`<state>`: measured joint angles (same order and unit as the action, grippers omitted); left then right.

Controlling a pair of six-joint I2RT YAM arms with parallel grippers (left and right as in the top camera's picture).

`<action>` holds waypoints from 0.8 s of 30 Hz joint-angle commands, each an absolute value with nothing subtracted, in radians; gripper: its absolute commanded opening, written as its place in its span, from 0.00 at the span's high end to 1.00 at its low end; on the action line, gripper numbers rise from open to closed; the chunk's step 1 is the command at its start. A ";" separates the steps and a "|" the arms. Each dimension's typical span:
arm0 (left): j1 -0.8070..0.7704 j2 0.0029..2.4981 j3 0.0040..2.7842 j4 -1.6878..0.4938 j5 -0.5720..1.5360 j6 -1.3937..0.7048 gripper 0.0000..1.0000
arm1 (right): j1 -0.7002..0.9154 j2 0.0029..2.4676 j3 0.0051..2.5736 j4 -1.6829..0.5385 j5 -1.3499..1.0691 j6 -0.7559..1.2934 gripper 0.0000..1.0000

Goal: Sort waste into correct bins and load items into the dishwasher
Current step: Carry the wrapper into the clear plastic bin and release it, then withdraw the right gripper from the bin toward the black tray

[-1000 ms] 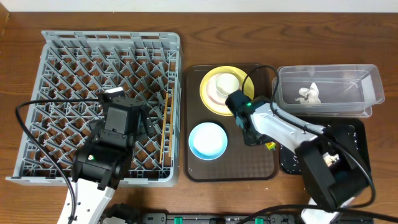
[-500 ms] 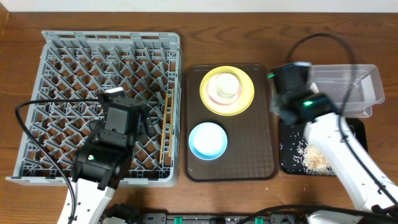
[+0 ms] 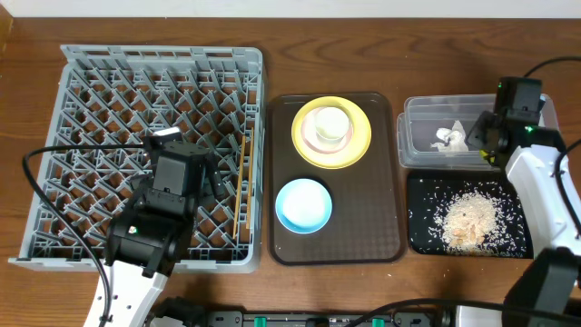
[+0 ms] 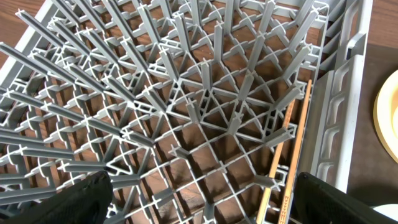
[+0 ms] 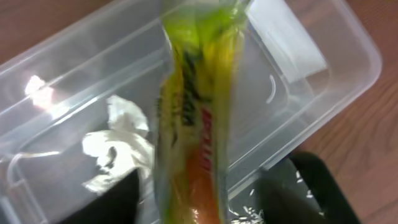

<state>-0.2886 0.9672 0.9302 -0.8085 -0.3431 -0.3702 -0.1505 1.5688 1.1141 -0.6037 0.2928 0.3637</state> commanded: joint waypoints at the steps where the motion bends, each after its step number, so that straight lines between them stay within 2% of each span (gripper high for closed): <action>1: -0.284 0.968 0.949 -0.811 -0.356 -0.379 0.06 | -0.176 1.600 1.124 -0.585 0.253 0.342 0.20; 8: -0.284 0.968 0.949 -0.811 -0.356 -0.379 0.06 | -0.178 1.539 1.140 -0.569 0.129 0.317 0.14; 15: -0.284 0.968 0.949 -0.811 -0.356 -0.379 0.06 | -0.176 1.327 1.145 -0.643 -0.236 0.306 0.14; 20: -0.284 0.968 0.949 -0.811 -0.356 -0.379 0.06 | -0.143 1.209 1.145 -0.787 -0.528 0.152 0.29; 24: -0.284 0.968 0.949 -0.811 -0.356 -0.379 0.06 | -0.055 1.146 1.145 -0.958 -0.497 0.047 0.31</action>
<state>-0.2886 0.9672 0.9306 -0.8085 -0.3431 -0.3702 -0.1131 1.1763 1.1362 -0.8997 -0.4095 0.1757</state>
